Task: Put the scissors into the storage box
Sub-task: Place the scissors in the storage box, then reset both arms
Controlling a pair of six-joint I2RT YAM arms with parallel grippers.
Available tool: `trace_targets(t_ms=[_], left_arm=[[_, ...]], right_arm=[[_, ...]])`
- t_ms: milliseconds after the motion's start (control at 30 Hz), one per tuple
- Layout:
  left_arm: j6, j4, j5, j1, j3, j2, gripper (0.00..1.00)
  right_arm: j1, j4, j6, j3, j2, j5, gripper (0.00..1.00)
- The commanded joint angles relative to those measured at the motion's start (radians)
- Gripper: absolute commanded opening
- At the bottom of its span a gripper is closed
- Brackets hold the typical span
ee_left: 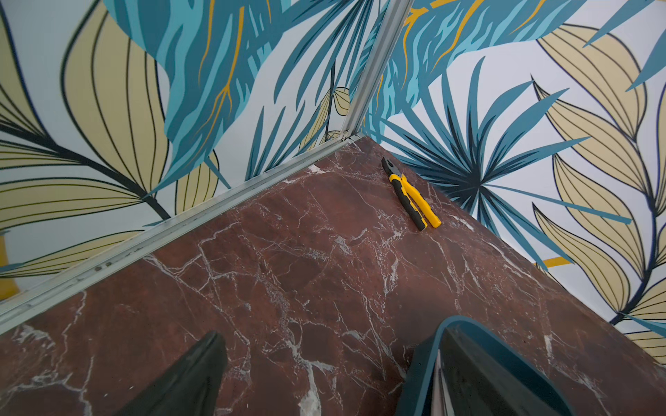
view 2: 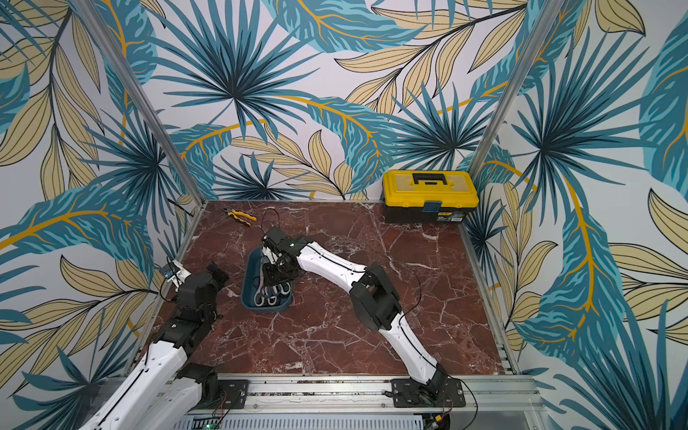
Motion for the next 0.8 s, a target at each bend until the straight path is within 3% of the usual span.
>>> trace_targets(t_ms=[0,167,433,567,767], left_arm=[[0.114,0.084,-0.038,0.007,-0.035,0.001,0.98],[0.282,0.218,-0.092,0.006,-0.061,0.006,0.98],[0.487,0.416,-0.122,0.007,-0.095,0.133,0.99],[0.529,0.52,-0.072,0.005,-0.111,0.2,0.99],[0.637,0.594,0.059,0.007,-0.111,0.307,1.0]], right_arm=[[-0.005,-0.012,-0.038,-0.016,-0.077,0.07,0.67],[-0.057,0.062,-0.129,-0.175,-0.266,0.282,0.76],[-0.374,0.469,-0.368,-0.765,-0.709,0.405,0.81],[-0.468,0.654,-0.57,-1.019,-0.873,0.571,0.82],[-0.641,0.798,-0.443,-1.292,-1.001,0.689,0.82]])
